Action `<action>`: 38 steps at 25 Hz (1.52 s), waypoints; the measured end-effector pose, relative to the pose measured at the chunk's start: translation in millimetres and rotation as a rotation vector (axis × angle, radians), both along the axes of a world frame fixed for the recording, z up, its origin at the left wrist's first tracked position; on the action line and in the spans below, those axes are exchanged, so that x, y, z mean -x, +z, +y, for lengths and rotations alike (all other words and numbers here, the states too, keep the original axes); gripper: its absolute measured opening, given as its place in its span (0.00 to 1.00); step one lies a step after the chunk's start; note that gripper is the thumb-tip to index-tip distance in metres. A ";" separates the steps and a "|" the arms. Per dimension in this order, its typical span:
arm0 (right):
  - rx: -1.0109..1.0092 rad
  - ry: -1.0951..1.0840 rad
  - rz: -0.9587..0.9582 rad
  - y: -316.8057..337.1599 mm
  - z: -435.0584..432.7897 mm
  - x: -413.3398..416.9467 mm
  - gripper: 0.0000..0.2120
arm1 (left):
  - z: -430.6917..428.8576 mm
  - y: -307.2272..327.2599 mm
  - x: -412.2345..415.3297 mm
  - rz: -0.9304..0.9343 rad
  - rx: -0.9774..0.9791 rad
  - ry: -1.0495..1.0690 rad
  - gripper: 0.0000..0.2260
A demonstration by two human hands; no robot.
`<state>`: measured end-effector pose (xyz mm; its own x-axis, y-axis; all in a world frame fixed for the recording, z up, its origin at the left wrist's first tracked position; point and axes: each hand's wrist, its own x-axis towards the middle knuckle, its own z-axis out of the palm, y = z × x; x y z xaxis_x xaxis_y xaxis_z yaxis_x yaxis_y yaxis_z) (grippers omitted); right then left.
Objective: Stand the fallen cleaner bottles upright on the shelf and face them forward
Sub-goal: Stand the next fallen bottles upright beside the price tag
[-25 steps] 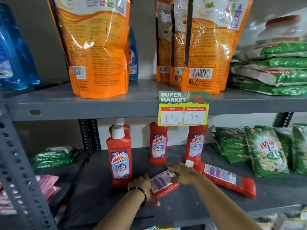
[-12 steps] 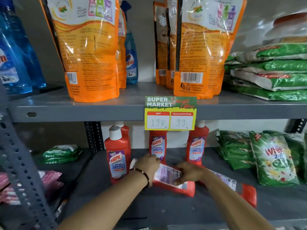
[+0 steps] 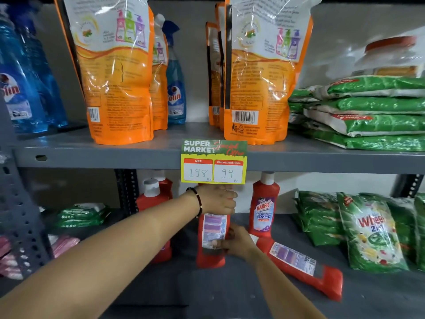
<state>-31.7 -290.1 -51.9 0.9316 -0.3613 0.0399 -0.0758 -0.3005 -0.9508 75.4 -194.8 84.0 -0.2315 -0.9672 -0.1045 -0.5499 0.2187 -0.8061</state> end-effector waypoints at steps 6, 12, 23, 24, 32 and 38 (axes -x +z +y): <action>0.090 -0.057 0.051 -14.7 -3.9 -2.6 0.24 | 2.9 -23.5 -4.0 -0.112 0.015 -0.128 0.12; 0.098 -0.079 0.099 -14.6 0.3 -1.7 0.30 | 11.1 -24.8 -2.6 -0.173 0.037 -0.130 0.23; -0.108 -0.351 -0.277 16.6 13.9 17.9 0.18 | 86.5 -104.5 15.2 1.650 1.450 0.392 0.19; -0.109 -0.441 -0.355 23.6 20.0 16.6 0.14 | 80.9 -115.6 13.7 1.961 1.387 0.537 0.21; 0.124 -0.455 -0.234 22.9 61.3 -6.5 0.45 | 56.5 -148.7 47.1 1.886 0.916 0.709 0.14; -0.114 -0.325 -0.180 31.3 30.6 -19.1 0.16 | 67.0 -146.8 19.2 1.830 0.852 0.671 0.13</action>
<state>-12.7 -259.4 -20.6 0.7497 -0.6478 0.1352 0.0216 -0.1802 -0.9834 56.2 -127.8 -62.8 0.7778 -0.6019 0.1811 -0.4515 -0.3346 0.8272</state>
